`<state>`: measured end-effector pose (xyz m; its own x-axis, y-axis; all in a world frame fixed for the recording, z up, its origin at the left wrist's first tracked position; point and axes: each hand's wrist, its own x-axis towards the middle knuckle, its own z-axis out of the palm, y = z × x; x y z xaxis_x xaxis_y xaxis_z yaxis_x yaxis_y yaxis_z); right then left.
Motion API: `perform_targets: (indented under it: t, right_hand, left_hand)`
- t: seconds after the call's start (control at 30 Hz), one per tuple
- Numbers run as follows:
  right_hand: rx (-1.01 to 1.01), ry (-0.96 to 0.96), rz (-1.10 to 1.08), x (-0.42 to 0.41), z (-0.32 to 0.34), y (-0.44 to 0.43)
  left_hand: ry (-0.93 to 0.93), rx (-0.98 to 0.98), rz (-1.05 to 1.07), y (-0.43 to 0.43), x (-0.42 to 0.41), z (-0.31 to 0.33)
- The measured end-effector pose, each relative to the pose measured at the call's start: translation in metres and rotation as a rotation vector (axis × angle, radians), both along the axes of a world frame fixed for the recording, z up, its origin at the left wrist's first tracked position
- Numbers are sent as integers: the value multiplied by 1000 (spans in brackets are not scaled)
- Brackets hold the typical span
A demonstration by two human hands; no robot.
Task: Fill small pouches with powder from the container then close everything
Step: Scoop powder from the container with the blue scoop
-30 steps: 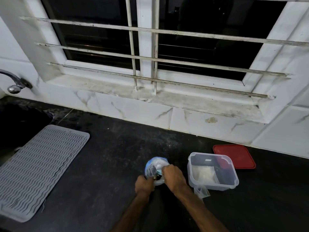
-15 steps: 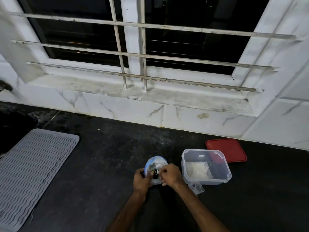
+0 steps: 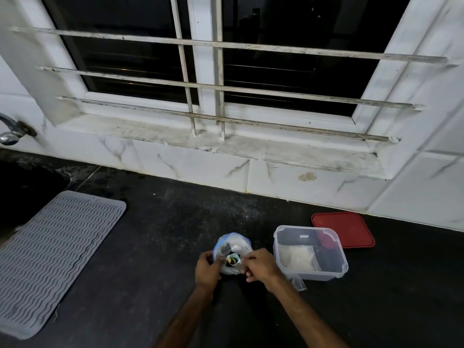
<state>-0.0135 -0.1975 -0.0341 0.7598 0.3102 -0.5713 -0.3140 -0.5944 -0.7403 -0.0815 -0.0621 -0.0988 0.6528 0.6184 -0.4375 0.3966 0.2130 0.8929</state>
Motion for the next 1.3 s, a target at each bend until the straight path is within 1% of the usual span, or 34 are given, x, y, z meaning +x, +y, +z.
perform_targets:
  t: [0.1, 0.17, 0.23, 0.3, 0.33, 0.4, 0.53, 0.67, 0.77, 0.83, 0.97, 1.1, 1.17, 1.3]
  right_hand:
    - [101, 112, -1, -2, 12, -13]
    - [159, 155, -14, -3, 21, -24]
    - [210, 179, -28, -2, 28, -37]
    - [238, 178, -34, -1, 36, -54]
    - [250, 168, -41, 1, 39, -63]
    - [269, 137, -57, 4, 47, -83]
    - [257, 51, -73, 8, 57, -122]
    - [218, -25, -80, 10, 59, -156]
    - [176, -53, -67, 8, 54, -177]
    - [157, -61, -49, 6, 50, -186]
    - [122, -75, -9, 4, 41, -193]
    - [60, -146, 76, 1, 31, -188]
    - [21, -240, 117, -2, 27, -184]
    - [-33, -539, 179, -11, 14, -172]
  left_hand:
    - [-48, -6, -8, -2, -5, 6]
    - [-75, 35, 45, -5, -11, 13]
    - [-79, 245, 143, -10, -18, 24]
    - [-163, 473, 177, -24, -26, 40]
    - [-219, 532, 135, -34, -28, 47]
    - [-279, 570, -7, -59, -29, 52]
    - [-257, 590, -260, -113, -30, 42]
    - [-245, 759, -462, -147, -28, 37]
    - [-193, 862, -543, -158, -24, 32]
    - [-170, 860, -526, -160, -22, 28]
    - [-149, 783, -474, -160, -19, 24]
    - [-164, 690, -420, -163, -20, 27]
    - [-184, 673, -396, -166, -23, 30]
    - [-203, 633, -372, -168, -30, 32]
